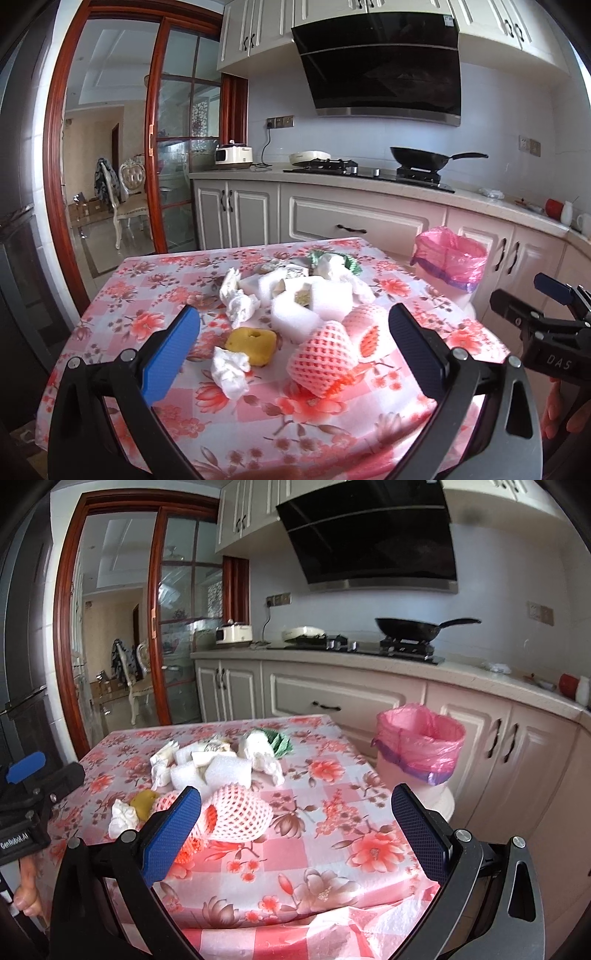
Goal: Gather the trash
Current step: 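Grasp the crumpled white tissue with the left tool while the right tool grasps the pink foam net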
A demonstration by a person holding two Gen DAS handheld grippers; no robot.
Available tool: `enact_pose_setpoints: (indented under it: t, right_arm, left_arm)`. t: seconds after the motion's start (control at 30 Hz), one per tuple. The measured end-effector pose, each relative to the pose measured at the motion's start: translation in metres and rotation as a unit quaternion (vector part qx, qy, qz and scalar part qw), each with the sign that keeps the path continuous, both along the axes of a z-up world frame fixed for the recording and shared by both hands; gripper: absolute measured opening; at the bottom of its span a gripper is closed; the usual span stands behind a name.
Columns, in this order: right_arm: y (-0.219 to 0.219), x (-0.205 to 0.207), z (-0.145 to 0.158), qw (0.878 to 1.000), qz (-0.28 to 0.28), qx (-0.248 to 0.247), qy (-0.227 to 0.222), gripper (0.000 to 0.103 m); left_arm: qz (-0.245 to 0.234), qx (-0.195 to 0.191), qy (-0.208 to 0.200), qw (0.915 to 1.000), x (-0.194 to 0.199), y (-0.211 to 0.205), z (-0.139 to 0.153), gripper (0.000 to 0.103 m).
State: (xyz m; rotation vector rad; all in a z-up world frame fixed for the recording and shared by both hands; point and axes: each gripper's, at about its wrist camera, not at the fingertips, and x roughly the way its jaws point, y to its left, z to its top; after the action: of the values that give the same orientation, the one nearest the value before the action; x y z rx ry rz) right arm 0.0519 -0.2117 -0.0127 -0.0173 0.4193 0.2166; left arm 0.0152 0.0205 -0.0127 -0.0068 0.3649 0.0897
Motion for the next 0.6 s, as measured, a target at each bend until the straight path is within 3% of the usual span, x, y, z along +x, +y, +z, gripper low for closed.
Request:
enact_pose_setpoints:
  t: [0.1,0.27,0.4,0.5,0.6]
  right_arm:
    - [0.006,0.016,-0.011,1.000,0.018,-0.003,0.016,0.096]
    - [0.017,0.048,-0.037,0.997,0.043,0.005,0.066,0.096]
    - [0.029,0.069,-0.059,0.993,0.064,0.001,0.098,0.096]
    - [0.039,0.077,-0.071,0.990,0.083,0.001,0.115,0.096]
    - [0.046,0.089,-0.080,0.985,0.097,0.012,0.141,0.096]
  left_arm:
    - [0.019,0.022,0.012,0.9995,0.010,0.006,-0.007,0.099]
    - [0.039,0.020,0.054,0.9976,0.030,0.029,-0.026,0.099]
    - [0.067,0.055,0.096,0.9917,0.046,0.043,-0.051,0.099]
    - [0.069,0.046,0.116,0.9898,0.051,0.053,-0.069,0.099]
    - [0.068,0.014,0.145,0.9869,0.058,0.065,-0.087,0.099]
